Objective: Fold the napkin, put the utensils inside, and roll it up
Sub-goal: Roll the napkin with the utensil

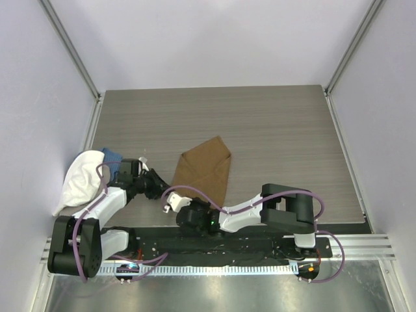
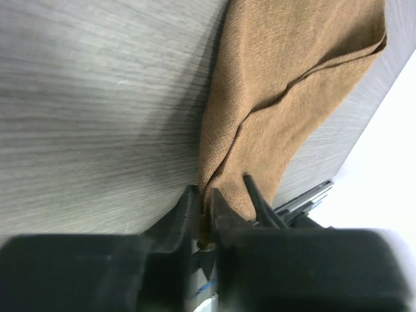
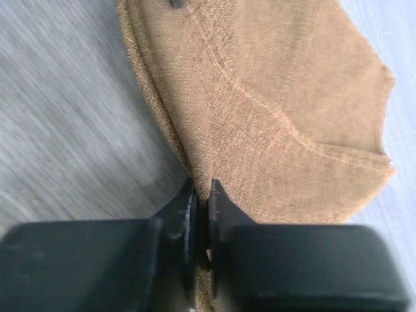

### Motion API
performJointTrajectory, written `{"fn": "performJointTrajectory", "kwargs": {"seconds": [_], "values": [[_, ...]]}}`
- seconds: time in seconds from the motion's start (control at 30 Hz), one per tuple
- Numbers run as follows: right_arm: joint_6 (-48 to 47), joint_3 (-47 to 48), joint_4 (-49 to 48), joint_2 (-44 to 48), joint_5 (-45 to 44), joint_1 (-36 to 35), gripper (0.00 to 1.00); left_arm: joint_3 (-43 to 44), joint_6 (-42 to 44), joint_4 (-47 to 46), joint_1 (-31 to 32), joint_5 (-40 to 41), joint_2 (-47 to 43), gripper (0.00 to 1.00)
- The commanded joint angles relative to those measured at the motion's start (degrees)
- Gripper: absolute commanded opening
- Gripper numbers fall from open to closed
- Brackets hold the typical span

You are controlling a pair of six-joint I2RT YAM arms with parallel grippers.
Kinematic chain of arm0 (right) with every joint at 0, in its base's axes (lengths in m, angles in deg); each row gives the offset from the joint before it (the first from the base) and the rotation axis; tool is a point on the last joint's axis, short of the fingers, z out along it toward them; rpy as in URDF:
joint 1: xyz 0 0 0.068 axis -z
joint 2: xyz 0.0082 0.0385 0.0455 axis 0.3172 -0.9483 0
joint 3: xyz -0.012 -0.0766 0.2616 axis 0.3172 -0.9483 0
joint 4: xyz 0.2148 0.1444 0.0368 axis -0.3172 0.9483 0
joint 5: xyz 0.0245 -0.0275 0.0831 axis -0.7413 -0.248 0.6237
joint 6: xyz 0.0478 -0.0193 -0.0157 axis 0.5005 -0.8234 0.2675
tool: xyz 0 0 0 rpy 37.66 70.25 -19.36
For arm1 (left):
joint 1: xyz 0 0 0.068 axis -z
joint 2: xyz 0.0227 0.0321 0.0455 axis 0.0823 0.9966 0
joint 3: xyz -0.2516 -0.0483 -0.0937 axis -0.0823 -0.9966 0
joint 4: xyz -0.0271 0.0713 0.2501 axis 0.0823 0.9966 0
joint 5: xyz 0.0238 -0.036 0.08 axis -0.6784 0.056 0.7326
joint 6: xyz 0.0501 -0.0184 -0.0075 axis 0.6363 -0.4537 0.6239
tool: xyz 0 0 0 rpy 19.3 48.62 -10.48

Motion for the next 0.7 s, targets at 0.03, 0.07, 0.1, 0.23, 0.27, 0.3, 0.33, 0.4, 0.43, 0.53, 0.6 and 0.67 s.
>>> {"fn": "performJointTrajectory", "kwargs": {"seconds": [0.03, 0.07, 0.1, 0.23, 0.27, 0.3, 0.33, 0.4, 0.43, 0.53, 0.6, 0.67], "values": [[2.47, 3.32, 7.04, 2.35, 13.62, 2.28, 0.02, 3.08, 1.90, -3.44, -0.68, 0.44, 0.08, 0.41], [4.04, 4.46, 8.46, 2.88, 16.17, 2.98, 0.01, 3.08, 2.33, -3.53, -0.77, 1.23, -0.10, 0.51], [4.84, 5.08, 9.78, 3.32, 22.38, 4.73, 0.01, 3.25, 2.77, -3.01, -0.86, 1.93, -0.37, 0.55], [9.68, 9.46, 18.48, 5.16, 39.95, 11.50, 0.01, 5.18, 4.88, 0.06, -1.12, 9.47, -3.26, 0.71], [10.90, 10.35, 19.89, 5.08, 43.06, 12.64, 0.01, 5.45, 5.50, 0.51, -1.12, 10.89, -4.14, 0.74], [11.53, 11.23, 22.25, 4.90, 50.05, 15.26, 0.01, 5.71, 5.85, 1.38, -1.12, 12.12, -4.84, 0.75], [11.97, 13.41, 23.49, 4.21, 52.99, 16.42, 0.01, 5.89, 6.29, 1.83, -1.12, 14.22, -6.59, 0.77], [13.89, 15.36, 26.30, 3.50, 58.97, 20.01, 0.01, 5.98, 7.60, 2.62, -1.12, 15.82, -8.36, 0.77], [14.86, 16.85, 26.67, 2.37, 64.22, 21.43, 0.01, 5.89, 7.96, 3.06, -1.12, 16.52, -10.11, 0.78], [19.25, 18.96, 27.11, 0.34, 75.73, 26.69, 0.01, 4.57, 8.14, 3.50, -0.95, 17.14, -12.66, 0.78], [20.75, 19.76, 27.37, -1.77, 79.37, 28.81, 0.01, 3.26, 8.05, 3.77, -0.86, 17.76, -15.30, 0.79], [22.08, 20.90, 27.90, -4.05, 83.42, 31.19, 0.01, 2.03, 8.05, 3.59, -0.86, 16.71, -17.67, 0.77]]}}
